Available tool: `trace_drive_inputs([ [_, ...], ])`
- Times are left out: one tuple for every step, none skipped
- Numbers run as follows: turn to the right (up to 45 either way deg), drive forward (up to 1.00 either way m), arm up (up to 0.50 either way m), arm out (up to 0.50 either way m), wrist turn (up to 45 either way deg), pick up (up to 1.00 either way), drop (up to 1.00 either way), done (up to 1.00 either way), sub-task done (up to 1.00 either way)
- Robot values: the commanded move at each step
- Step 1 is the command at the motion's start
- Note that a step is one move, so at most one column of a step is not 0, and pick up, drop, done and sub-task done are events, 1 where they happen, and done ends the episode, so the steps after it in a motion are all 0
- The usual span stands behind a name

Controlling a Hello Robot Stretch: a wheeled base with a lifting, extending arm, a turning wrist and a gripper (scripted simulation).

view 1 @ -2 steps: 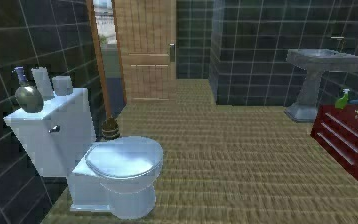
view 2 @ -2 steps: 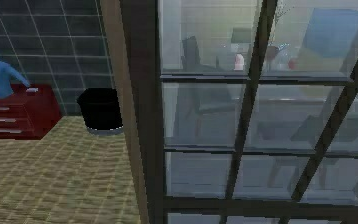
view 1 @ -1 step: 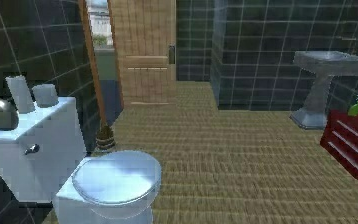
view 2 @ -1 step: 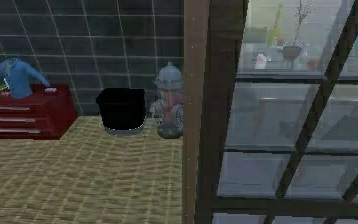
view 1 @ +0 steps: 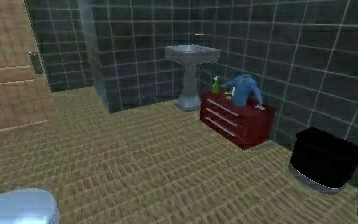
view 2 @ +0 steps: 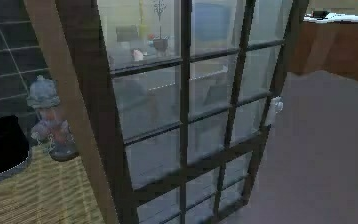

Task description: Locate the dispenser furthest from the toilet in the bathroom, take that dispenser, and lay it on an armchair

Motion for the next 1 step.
trace_drive_inputs([
  [0.0,0.55,0.0,0.0,0.0,0.0,0.0,0.0,0.0],
])
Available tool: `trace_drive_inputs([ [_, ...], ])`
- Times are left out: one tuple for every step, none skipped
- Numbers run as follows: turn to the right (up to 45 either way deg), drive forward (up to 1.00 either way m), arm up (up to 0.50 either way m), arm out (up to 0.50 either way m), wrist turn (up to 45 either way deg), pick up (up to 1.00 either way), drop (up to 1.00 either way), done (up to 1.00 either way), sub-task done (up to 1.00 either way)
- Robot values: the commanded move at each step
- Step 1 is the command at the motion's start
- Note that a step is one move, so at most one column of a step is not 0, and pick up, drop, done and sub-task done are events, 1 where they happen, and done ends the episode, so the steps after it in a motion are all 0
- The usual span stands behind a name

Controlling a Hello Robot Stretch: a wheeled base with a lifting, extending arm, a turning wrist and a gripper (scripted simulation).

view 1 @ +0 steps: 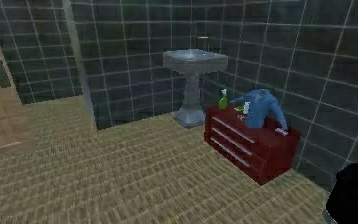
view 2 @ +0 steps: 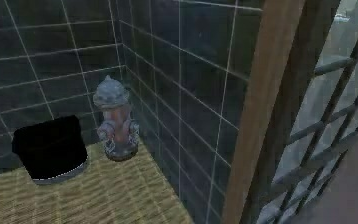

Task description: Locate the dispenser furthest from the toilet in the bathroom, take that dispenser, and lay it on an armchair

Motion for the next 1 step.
trace_drive_inputs([
  [-45.0,0.0,0.0,0.0,0.0,0.0,0.0,0.0,0.0],
])
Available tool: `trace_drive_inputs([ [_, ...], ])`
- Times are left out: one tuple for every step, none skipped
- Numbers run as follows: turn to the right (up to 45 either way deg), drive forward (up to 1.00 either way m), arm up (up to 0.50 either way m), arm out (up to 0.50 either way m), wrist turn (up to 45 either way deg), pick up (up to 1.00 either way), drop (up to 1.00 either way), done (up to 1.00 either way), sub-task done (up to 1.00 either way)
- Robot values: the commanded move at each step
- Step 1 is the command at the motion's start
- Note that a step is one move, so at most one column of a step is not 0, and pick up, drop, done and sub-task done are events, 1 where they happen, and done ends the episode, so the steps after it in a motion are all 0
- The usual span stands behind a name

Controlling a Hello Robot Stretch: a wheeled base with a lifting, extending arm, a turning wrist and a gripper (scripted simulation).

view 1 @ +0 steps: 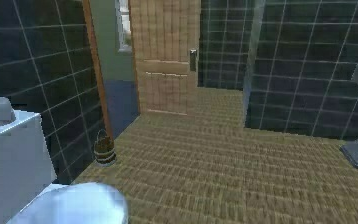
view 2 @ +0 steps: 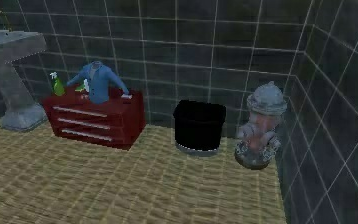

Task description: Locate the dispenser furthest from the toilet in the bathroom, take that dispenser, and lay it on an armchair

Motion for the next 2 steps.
trace_drive_inputs([
  [-45.0,0.0,0.0,0.0,0.0,0.0,0.0,0.0,0.0],
  [45.0,0.0,0.0,0.0,0.0,0.0,0.0,0.0,0.0],
])
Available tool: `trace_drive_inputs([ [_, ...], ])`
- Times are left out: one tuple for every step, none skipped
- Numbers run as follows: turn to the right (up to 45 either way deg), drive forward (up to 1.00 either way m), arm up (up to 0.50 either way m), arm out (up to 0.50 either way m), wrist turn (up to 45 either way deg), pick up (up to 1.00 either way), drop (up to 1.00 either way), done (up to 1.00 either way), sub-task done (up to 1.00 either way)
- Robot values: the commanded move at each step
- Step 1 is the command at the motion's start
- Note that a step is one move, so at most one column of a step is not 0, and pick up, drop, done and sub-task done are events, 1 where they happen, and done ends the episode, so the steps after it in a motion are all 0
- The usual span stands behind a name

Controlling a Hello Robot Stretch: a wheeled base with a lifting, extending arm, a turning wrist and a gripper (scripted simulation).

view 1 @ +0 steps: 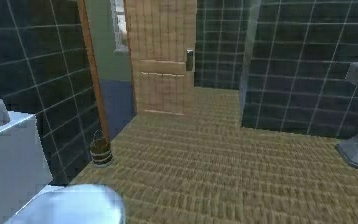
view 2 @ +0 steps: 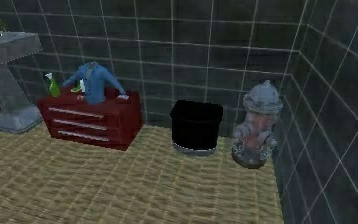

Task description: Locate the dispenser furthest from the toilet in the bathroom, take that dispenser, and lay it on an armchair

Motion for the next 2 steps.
trace_drive_inputs([
  [45.0,0.0,0.0,0.0,0.0,0.0,0.0,0.0,0.0],
  [3.0,0.0,0.0,0.0,0.0,0.0,0.0,0.0,0.0],
])
